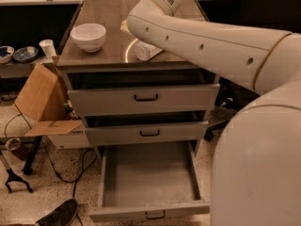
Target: Place blue plastic bottle into bottom drawer
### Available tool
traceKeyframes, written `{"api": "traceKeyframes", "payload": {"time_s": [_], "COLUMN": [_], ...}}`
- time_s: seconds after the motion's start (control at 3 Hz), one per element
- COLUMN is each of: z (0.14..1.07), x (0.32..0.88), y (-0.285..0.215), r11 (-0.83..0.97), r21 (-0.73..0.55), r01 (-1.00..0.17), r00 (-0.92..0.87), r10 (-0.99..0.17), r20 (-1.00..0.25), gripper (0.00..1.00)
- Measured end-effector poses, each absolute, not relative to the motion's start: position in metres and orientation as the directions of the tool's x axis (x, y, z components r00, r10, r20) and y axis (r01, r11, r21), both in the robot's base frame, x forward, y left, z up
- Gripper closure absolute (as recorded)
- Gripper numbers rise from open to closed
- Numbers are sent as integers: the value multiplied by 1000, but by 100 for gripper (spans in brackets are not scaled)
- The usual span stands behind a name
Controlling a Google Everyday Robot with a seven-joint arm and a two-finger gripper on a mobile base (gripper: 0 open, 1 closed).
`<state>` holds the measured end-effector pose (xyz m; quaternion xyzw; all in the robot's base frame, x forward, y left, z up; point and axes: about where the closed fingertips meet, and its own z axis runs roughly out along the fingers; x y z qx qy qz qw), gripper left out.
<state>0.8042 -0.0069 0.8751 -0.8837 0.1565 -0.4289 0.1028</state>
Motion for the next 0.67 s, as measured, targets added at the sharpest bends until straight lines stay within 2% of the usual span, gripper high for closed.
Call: {"api": "traceKeyframes", "payload": {"time_s": [0.67], "z": [863], "x": [805], "y": [4], "r11": [-955], "r21": [-257], "r01": [-146], "r00": [669], "r10": [-287], "r20": [686], "gripper": [37]}}
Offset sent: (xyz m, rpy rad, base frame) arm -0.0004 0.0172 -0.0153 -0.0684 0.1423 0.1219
